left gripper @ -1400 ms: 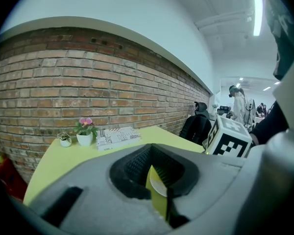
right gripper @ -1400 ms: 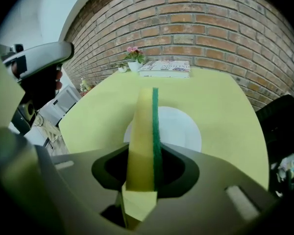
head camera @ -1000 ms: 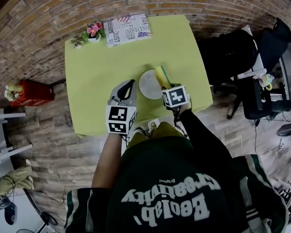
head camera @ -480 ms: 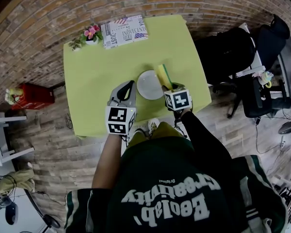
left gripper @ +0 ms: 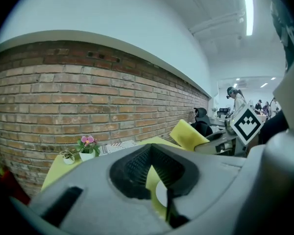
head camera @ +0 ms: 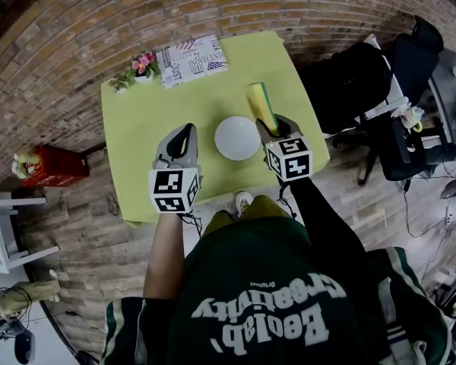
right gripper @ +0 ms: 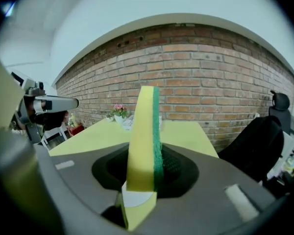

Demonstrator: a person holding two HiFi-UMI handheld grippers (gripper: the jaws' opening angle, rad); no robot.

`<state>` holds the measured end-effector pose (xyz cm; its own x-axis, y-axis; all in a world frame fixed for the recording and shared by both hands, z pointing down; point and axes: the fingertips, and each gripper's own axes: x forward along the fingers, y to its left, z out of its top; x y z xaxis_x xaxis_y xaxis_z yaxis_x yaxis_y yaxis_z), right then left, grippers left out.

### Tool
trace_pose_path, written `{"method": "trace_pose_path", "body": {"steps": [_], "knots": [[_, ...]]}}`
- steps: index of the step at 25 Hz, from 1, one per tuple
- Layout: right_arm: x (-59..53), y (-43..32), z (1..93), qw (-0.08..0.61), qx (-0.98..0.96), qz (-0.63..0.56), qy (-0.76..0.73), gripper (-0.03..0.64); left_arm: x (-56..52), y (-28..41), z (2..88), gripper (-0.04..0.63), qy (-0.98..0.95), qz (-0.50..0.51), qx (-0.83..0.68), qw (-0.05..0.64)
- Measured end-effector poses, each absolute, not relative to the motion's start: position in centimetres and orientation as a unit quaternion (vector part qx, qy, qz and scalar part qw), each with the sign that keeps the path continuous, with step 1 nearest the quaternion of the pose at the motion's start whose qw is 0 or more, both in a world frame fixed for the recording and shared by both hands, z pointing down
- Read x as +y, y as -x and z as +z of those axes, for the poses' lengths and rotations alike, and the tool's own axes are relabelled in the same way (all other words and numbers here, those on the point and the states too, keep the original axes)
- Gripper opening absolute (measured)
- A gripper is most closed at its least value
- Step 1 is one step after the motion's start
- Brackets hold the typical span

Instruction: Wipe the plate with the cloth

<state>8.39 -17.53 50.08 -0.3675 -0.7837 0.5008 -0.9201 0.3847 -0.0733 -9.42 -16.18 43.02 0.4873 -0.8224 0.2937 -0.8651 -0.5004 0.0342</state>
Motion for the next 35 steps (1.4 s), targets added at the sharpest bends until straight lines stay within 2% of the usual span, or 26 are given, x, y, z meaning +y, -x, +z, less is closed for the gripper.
{"method": "trace_pose_path", "body": {"steps": [10,15,35], "knots": [[-15.3,-7.8,40.8,0.116,-0.814,0.058,-0.566,0.135,-15.2,11.7,38.4,0.003,-0.861,0.090,-0.497,0.056],[-13.4,-7.1,38.4,0.105,-0.811,0.005,-0.576,0.132,-14.2,12.3,35.8,0.003,-0.867,0.074,-0.492,0.036],[-8.4,-5.9,37.1,0.094,-0.781,0.007,-0.617,0.132,-10.9,15.0,33.2,0.003,-0.878,0.042,-0.476,0.017]]}}
